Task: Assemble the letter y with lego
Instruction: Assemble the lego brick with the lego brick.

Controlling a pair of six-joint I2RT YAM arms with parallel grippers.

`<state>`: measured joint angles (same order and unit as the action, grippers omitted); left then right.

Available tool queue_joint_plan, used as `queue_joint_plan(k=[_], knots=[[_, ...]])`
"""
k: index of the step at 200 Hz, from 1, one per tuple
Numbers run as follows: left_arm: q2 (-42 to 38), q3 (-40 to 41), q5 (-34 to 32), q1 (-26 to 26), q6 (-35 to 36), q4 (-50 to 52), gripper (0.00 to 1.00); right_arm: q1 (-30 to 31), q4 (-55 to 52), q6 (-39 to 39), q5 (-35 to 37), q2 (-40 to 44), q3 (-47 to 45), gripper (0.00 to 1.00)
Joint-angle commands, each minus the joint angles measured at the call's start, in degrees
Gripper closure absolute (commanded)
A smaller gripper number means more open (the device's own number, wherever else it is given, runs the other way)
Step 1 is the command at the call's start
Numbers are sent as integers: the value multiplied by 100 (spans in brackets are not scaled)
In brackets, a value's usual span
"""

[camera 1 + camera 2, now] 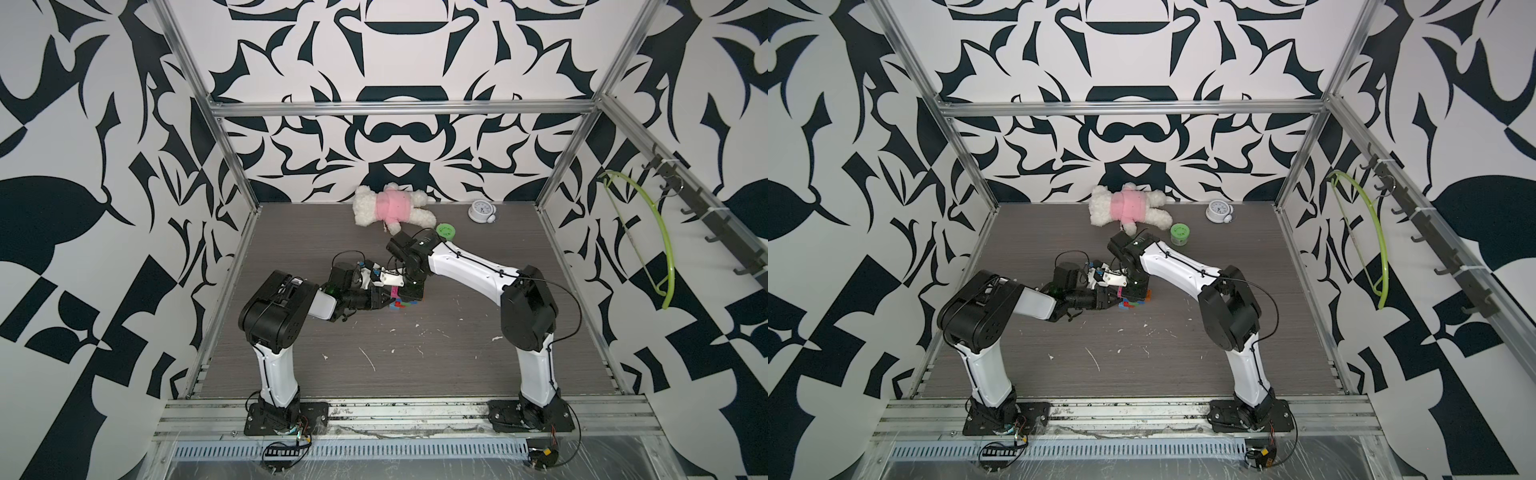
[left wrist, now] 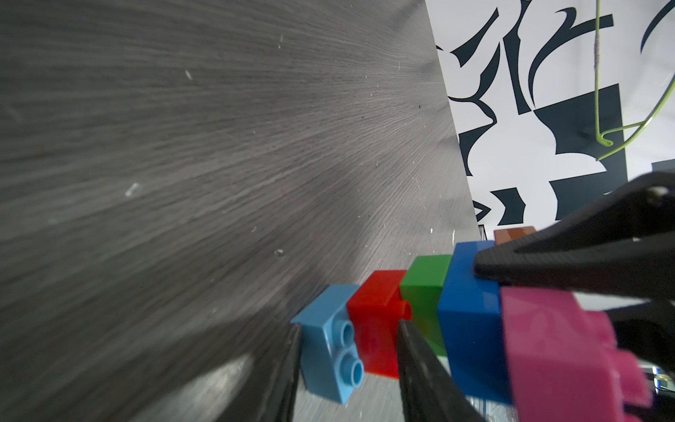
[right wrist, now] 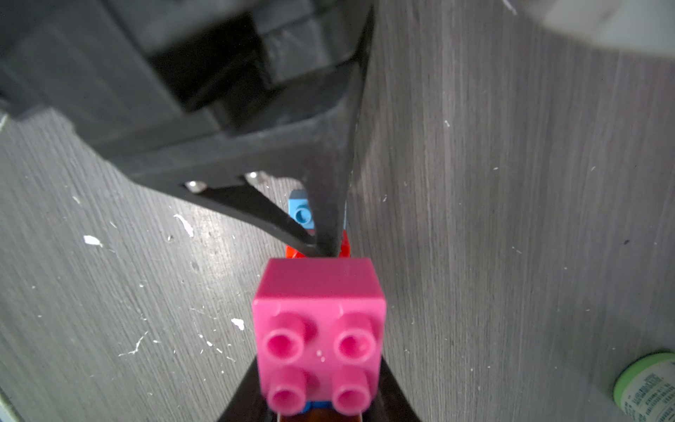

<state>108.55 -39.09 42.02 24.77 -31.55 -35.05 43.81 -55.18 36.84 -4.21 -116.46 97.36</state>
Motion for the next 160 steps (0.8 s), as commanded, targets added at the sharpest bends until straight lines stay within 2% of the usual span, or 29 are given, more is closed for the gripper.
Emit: queue_joint_plan(k=[1, 160], knots=[[395, 250, -625, 70, 149, 1237, 54, 119, -374, 94, -235, -500, -247, 92], [392, 253, -642, 72, 158, 1246, 54, 119, -312, 250, -143, -501, -192, 88]])
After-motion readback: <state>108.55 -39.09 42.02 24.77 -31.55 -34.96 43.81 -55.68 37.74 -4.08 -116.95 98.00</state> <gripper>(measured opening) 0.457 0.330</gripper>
